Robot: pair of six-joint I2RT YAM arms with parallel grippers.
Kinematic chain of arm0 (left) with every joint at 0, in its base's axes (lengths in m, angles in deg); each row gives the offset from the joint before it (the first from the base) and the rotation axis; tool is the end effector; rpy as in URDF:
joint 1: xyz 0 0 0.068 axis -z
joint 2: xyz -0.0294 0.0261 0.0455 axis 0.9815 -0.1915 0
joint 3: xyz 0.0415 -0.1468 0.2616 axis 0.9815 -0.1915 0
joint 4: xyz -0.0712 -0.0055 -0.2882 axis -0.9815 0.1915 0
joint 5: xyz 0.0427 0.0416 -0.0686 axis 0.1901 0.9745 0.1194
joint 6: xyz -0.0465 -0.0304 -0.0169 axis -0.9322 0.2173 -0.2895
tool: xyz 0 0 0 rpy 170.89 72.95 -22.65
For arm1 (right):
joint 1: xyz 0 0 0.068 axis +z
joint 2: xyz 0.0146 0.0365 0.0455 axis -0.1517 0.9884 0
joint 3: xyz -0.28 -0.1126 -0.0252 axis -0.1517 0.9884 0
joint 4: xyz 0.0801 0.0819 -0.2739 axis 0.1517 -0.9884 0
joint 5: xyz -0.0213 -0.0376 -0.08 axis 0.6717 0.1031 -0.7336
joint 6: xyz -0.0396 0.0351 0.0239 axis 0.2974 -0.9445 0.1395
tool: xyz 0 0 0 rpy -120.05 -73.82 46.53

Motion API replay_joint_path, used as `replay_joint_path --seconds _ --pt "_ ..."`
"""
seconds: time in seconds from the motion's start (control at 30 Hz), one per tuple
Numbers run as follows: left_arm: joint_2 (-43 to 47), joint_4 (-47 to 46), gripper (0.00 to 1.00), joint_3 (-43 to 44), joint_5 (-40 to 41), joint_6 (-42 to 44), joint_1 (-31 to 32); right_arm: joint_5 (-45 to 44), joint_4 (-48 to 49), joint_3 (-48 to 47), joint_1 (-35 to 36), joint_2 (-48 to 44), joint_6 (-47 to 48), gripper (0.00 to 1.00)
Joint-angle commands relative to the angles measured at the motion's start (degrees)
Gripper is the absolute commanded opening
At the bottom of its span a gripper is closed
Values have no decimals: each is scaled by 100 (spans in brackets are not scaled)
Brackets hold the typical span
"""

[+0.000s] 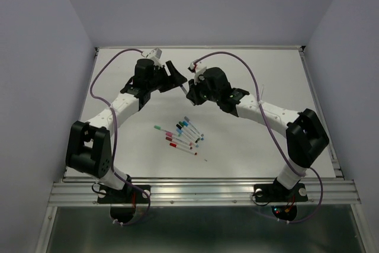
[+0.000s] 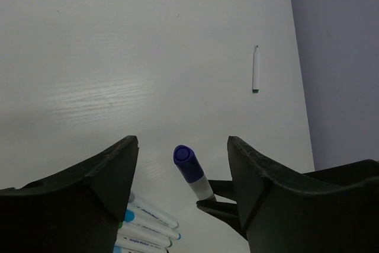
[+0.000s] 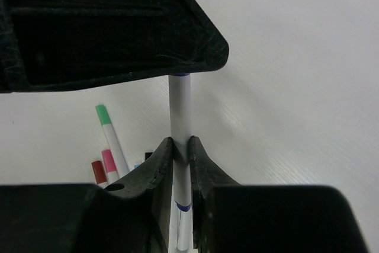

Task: Open the pen caps

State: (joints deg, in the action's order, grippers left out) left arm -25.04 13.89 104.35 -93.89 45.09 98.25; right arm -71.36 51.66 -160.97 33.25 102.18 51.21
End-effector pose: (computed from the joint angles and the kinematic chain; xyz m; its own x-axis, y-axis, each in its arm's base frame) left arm 0.3675 -0.1444 0.3016 -0.5957 -0.3589 -0.7185 0.3506 0.6887 -0.6347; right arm 0.3254 0.2992 0.2906 -0.3990 -0.2406 -0.8848 -0.7101 0.6916 0.1322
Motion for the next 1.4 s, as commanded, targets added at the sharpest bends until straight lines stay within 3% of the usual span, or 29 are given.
replay_joint_path --seconds 0.0,0.17,0.37,0.77,1.13,1.3,1.37 --pt "53 -313 66 262 -105 16 31 183 477 -143 12 -139 -186 1" --pt "54 -340 49 236 -131 7 49 121 494 -195 12 -95 -213 1" --pt "10 -357 0 262 -131 -46 57 182 503 -231 12 -33 -195 1" --pt "370 -261 0 262 1037 -195 -355 754 310 524 12 -384 -222 1" --pt "300 -111 0 534 1399 -134 -1067 929 222 868 12 -824 -212 1" --pt "247 -103 0 517 1187 -81 -1076 711 222 807 12 -868 -125 1" --pt "168 -24 0 543 1284 -29 -1076 141 222 798 12 -894 -125 1"
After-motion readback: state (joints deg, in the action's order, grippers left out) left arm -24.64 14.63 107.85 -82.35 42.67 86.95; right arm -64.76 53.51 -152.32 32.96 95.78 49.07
